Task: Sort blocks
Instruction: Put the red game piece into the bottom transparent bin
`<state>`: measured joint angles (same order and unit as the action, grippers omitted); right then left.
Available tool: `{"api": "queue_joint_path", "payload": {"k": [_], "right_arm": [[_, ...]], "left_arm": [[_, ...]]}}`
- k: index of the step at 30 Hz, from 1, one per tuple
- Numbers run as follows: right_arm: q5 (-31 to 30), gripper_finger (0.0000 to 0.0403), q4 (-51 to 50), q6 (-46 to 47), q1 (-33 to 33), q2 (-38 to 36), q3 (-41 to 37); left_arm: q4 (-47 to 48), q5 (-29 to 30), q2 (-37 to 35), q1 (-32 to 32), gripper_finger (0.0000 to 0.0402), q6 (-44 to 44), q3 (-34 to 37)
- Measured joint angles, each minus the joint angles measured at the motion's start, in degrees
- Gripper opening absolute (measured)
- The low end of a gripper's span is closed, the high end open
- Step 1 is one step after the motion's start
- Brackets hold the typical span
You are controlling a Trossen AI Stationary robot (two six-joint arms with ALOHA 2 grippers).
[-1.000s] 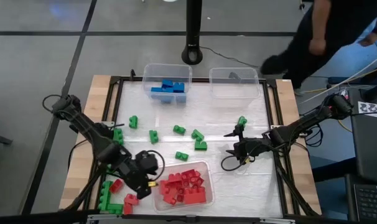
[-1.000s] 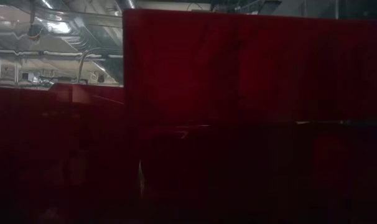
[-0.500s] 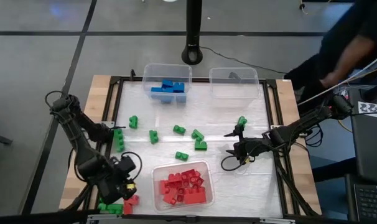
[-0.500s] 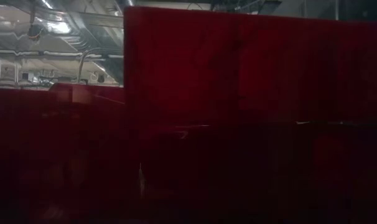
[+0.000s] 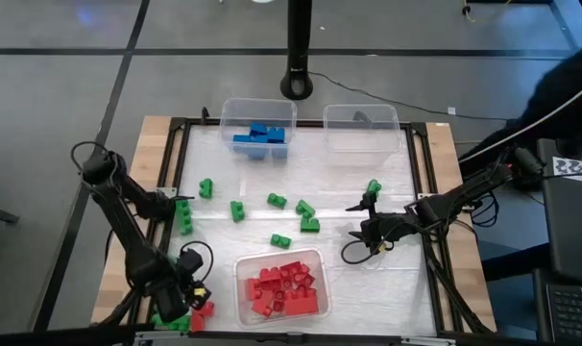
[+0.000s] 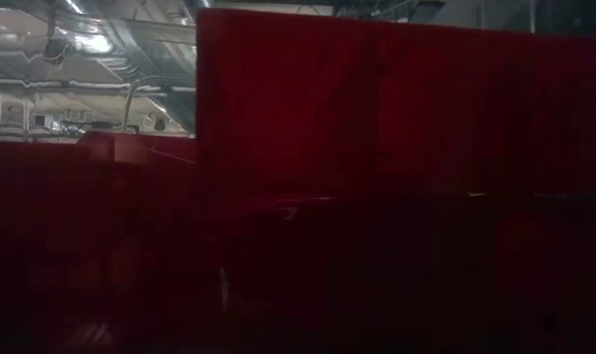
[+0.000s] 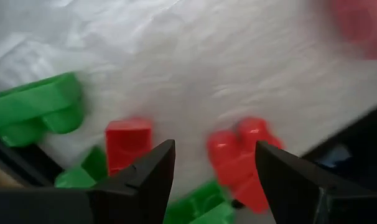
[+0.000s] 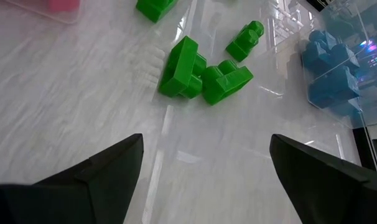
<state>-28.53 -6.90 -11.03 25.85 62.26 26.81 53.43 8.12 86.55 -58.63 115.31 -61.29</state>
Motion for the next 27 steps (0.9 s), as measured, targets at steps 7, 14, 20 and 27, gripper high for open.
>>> {"api": "queue_joint_path", "payload": {"k": [7, 14, 20, 27], "right_arm": [[0.0, 0.0351, 0.03, 0.0, 0.02, 0.0, 0.0], [-0.46, 0.0351, 0.04, 0.0, 0.0, 0.0, 0.0], [-0.46, 0.0351, 0.02, 0.0, 0.0, 0.0, 0.0], [-0.46, 0.0351, 0.04, 0.02, 0.0, 0.0, 0.0]], "left_arm": [[-0.08, -4.6, 2.95, 0.0, 0.021, 1.44, 0.98], [0.15, -4.98, 5.46, 0.0, 0.021, 1.28, 0.98], [1.99, -7.67, 7.09, -0.13, 0.021, 1.01, 0.99], [1.24, -8.09, 8.39, -0.83, 0.021, 1.4, 1.0]]}}
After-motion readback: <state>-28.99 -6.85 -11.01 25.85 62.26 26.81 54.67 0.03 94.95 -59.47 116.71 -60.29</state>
